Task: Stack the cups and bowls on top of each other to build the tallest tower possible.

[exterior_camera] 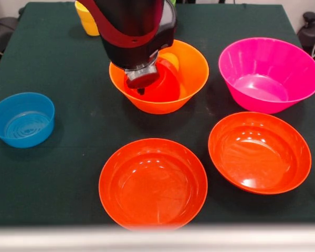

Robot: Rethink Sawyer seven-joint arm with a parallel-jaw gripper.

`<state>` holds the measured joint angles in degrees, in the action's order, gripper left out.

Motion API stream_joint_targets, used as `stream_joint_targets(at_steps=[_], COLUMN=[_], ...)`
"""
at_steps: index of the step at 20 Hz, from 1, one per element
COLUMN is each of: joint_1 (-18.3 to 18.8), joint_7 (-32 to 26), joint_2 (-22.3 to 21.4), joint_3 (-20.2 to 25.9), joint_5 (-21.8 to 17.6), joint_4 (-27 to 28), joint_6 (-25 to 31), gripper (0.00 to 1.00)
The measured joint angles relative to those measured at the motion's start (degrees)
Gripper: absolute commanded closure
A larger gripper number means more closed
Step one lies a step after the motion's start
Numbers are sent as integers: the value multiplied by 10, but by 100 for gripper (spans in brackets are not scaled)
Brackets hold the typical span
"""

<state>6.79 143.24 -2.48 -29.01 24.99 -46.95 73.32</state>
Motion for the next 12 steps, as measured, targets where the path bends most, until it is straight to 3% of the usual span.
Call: stream_joint_targets(at_steps=[11,12], joint_1=[-1,-1], joint_7=[35,37], joint_2=[30,34], joint_3=[-1,-1], joint_5=[32,32], joint_4=[38,41], joint_6=[39,44], gripper=[0,100])
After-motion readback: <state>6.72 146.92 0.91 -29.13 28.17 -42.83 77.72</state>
